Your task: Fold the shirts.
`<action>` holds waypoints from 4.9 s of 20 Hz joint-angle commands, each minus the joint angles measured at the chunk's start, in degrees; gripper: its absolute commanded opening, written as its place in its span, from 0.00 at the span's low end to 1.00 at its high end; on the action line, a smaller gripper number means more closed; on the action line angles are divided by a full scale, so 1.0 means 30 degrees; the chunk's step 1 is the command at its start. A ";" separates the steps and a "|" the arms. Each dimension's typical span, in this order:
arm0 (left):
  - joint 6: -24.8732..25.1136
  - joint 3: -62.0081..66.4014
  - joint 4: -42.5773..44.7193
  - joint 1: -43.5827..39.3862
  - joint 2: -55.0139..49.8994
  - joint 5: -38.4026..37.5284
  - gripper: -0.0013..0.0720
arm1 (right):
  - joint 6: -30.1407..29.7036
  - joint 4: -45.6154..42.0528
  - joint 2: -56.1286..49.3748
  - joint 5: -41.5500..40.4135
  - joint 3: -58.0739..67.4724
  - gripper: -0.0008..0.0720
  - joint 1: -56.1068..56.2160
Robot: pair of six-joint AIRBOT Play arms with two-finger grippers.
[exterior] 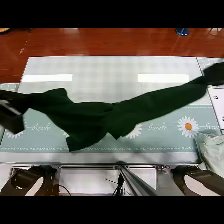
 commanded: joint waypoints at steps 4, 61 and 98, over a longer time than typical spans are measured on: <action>-0.0015 -0.3279 -0.0226 0.0015 -0.1770 0.3177 0.05 | -0.0379 -0.0597 -0.7082 -0.0823 0.0022 0.05 -0.0007; 0.0000 -0.4473 0.0750 0.0022 -0.6462 0.5952 0.05 | 0.0131 -0.3789 0.0831 -1.2094 -0.8204 0.04 0.7264; -0.0015 -0.5151 0.1348 0.0131 -0.4160 0.6528 0.05 | 0.1428 0.4255 -0.6273 -0.7978 -0.1093 0.04 -0.4124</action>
